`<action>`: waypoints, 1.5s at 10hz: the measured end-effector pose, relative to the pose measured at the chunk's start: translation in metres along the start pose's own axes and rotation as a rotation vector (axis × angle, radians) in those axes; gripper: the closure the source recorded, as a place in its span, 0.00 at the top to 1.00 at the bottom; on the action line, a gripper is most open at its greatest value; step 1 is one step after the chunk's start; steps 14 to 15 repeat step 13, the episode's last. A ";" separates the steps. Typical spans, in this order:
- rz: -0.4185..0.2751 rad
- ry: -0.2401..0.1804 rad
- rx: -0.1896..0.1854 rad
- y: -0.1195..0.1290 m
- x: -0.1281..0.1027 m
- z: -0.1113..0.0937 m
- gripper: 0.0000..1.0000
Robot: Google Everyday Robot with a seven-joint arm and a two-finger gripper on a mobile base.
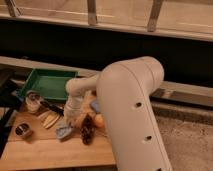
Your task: Wipe table surface with towel
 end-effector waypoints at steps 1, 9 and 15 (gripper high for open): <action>-0.027 -0.006 -0.008 0.010 -0.002 0.001 0.00; 0.028 0.077 -0.049 0.000 0.079 0.025 0.00; 0.106 0.025 -0.020 -0.036 0.063 0.003 0.00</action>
